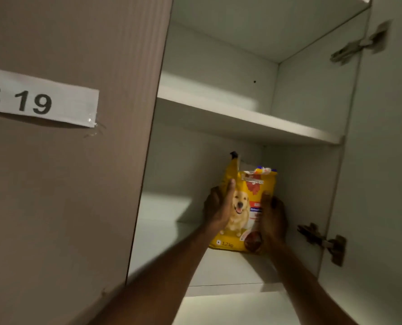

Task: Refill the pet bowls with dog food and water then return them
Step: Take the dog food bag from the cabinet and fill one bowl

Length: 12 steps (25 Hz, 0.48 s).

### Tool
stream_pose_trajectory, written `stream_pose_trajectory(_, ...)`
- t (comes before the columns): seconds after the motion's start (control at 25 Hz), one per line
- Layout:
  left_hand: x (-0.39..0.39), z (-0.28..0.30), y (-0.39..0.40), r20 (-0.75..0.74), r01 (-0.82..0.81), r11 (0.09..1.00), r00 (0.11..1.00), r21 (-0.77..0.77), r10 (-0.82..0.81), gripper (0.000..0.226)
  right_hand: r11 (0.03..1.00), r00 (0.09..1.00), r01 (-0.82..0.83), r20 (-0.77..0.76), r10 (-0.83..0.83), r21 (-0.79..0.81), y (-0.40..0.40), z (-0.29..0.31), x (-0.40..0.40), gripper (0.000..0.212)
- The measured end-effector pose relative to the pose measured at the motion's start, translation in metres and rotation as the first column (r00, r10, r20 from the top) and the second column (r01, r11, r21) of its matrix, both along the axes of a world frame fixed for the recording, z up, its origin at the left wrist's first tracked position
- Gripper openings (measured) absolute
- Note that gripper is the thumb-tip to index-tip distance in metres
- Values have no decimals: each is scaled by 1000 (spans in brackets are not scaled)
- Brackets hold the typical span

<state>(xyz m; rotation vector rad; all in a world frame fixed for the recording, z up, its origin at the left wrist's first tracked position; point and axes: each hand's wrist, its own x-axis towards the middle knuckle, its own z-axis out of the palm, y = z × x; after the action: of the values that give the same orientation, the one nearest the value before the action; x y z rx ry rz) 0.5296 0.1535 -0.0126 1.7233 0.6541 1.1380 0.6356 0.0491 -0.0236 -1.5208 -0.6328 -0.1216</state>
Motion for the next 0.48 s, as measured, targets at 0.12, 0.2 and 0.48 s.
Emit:
stream_pose_trajectory(0.12, 10, -22, 7, 45, -67, 997, 997, 25, 66, 73, 964, 948, -230, -192, 253, 131, 20, 2, 17, 64)
stream_pose_trajectory(0.2, 8, -27, 12, 51, -80, 996, 996, 37, 78, 64, 973, 958, -193, -189, 214, 123, 25, 0, 22, 58)
stream_pose_trajectory(0.48, -11, -27, 6, 36, -3, 997, 999, 81, 0, 59, 989, 986, -98, -126, 112, 111, 4, -7, 4, 56)
